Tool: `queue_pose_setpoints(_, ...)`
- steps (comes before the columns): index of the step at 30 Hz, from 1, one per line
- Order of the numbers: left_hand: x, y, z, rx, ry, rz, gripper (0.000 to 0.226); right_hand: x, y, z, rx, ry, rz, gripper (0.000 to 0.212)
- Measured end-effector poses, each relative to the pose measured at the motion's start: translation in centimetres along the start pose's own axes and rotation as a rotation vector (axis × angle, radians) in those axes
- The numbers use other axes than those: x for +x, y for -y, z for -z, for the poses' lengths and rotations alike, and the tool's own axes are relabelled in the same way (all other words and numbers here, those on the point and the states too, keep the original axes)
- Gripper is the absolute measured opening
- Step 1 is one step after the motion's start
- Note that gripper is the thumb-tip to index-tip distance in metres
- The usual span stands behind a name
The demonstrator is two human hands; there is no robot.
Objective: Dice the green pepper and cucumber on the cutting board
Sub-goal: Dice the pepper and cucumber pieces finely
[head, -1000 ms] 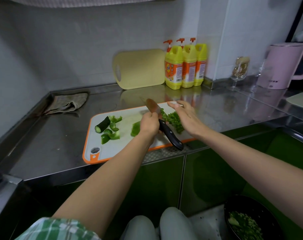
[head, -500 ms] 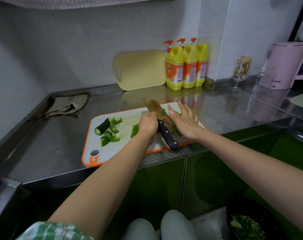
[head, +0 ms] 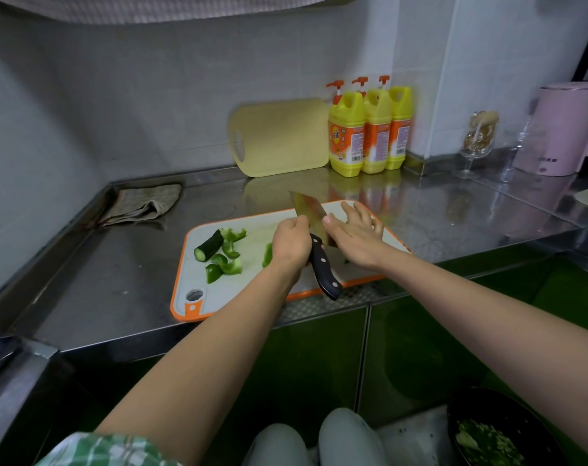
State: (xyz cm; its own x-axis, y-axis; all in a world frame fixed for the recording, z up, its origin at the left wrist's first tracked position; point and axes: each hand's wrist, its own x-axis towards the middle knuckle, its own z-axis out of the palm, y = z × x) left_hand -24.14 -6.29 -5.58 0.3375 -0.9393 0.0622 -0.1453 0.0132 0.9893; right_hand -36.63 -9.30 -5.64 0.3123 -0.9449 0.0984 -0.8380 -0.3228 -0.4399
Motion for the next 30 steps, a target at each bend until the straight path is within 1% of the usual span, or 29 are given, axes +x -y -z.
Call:
queue_pose_setpoints(2, 0.0, 0.1, 0.3, 0.016, 0.000, -0.002, 0.024, 0.1, 0.0, 0.3, -0.004, -0.030, -0.063, 0.062)
queue_pose_setpoints(5, 0.3, 0.1, 0.8, 0.026, -0.042, 0.001, 0.023, -0.2, 0.1, 0.3, 0.010, -0.046, -0.006, 0.060)
queue_pose_setpoints(7, 0.6, 0.1, 0.9, 0.029, -0.066, 0.002, 0.022, -0.5, 0.3, 0.6, -0.024, -0.045, -0.033, 0.062)
queue_pose_setpoints(9, 0.6, 0.0, 1.1, 0.070, -0.082, -0.012, 0.020, -0.8, 0.7, 1.2, 0.007, -0.115, -0.082, 0.061)
queue_pose_setpoints(11, 0.5, -0.2, 1.3, 0.117, -0.096, -0.042, 0.023, -1.3, 1.3, 1.9, 0.065, -0.200, -0.047, 0.056)
queue_pose_setpoints(12, 0.3, -0.5, 1.4, 0.133, -0.101, -0.056, 0.026, -1.6, 1.8, 2.3, 0.107, -0.199, -0.010, 0.053)
queue_pose_setpoints(14, 0.1, -0.8, 1.5, 0.127, -0.097, -0.067, 0.029, -1.8, 2.9, 2.7, 0.200, -0.072, 0.031, 0.051)
queue_pose_setpoints(16, -0.1, -0.8, 1.6, 0.125, -0.074, -0.075, 0.027, -2.3, 3.8, 3.0, 0.265, 0.096, 0.014, 0.048)
queue_pose_setpoints(18, 0.0, -0.8, 1.6, 0.152, -0.052, -0.102, 0.026, -3.0, 4.4, 3.1, 0.362, 0.231, -0.012, 0.030)
queue_pose_setpoints(19, -0.1, -0.9, 1.6, 0.165, -0.055, -0.114, 0.029, -3.3, 4.6, 3.2, 0.391, 0.253, -0.010, 0.022)
queue_pose_setpoints(20, -0.2, -1.0, 1.7, 0.173, -0.062, -0.128, 0.032, -3.8, 4.9, 3.4, 0.391, 0.248, -0.005, 0.019)
queue_pose_setpoints(23, -0.7, -1.6, 2.0, 0.154, -0.051, -0.135, 0.041, -4.1, 5.7, 3.7, 0.394, 0.142, 0.006, 0.026)
queue_pose_setpoints(25, -1.0, -1.8, 2.6, 0.185, -0.053, -0.165, 0.041, -4.0, 6.0, 3.8, 0.428, 0.081, -0.016, 0.023)
queue_pose_setpoints(28, -0.4, -0.8, 4.2, 0.420, -0.106, -0.287, 0.030, -3.9, 6.0, 3.9, 0.505, 0.050, -0.077, 0.014)
queue_pose_setpoints(30, 0.0, 0.1, 5.4, 0.575, -0.158, -0.295, 0.031, -3.8, 5.7, 3.9, 0.439, 0.075, -0.091, 0.016)
